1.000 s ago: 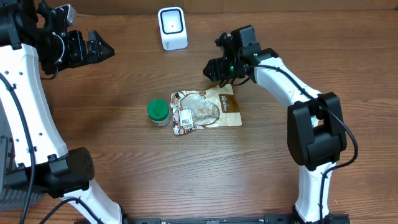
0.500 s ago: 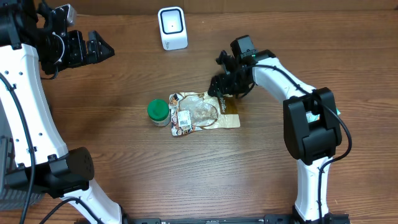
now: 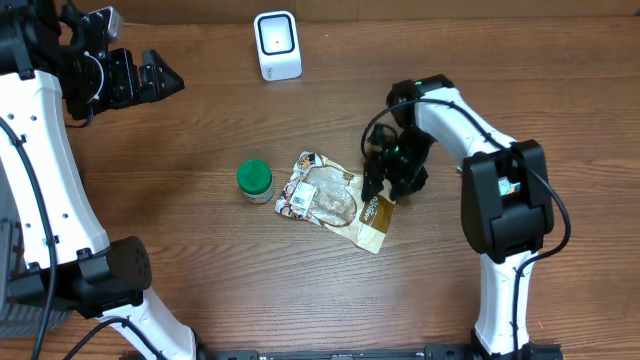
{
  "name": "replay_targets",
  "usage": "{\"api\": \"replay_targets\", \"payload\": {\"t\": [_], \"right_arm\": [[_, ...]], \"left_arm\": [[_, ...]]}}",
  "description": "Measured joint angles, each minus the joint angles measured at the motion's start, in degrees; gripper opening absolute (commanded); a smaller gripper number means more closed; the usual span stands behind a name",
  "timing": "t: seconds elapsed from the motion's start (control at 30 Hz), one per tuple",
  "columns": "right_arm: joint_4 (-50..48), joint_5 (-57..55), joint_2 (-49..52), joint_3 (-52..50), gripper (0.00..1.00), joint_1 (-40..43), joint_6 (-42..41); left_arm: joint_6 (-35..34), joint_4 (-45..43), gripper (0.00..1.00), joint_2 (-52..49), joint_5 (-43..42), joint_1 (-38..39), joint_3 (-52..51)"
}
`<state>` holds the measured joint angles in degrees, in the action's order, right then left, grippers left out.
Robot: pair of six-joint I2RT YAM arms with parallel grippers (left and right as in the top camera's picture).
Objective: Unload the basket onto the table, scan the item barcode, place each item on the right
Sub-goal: 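Grasp the top of the clear bread bag with the right gripper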
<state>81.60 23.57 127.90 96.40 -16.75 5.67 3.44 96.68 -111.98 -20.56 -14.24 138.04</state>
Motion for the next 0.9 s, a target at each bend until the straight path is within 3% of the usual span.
{"api": "replay_targets", "payload": {"t": [0.13, 0.33, 0.47, 0.63, 0.9], "right_arm": [[2.08, 0.0, 0.0, 0.81, 0.56, -1.92, 2.93], [-2.82, -1.6, -0.02, 9.29, 0.7, -0.79, 5.29], [-10.08, -2.58, -0.09, 11.3, 0.67, 0.96, 11.3], [-11.04, -0.66, 0.31, 9.81, 0.66, 1.62, 21.7], [-11.98, 7.13, 4.83, 8.37, 0.7, 1.6, 28.35]], "left_arm": [[0.0, 0.0, 1.0, 0.0, 0.0, 0.0, 0.0], [0.0, 0.0, 1.0, 0.0, 0.0, 0.0, 0.0], [0.0, 0.0, 1.0, 0.0, 0.02, 0.0, 0.0], [0.0, 0.0, 1.0, 0.0, 0.02, 0.0, 0.0], [0.0, 0.0, 0.99, 0.0, 0.02, 0.0, 0.0]]}}
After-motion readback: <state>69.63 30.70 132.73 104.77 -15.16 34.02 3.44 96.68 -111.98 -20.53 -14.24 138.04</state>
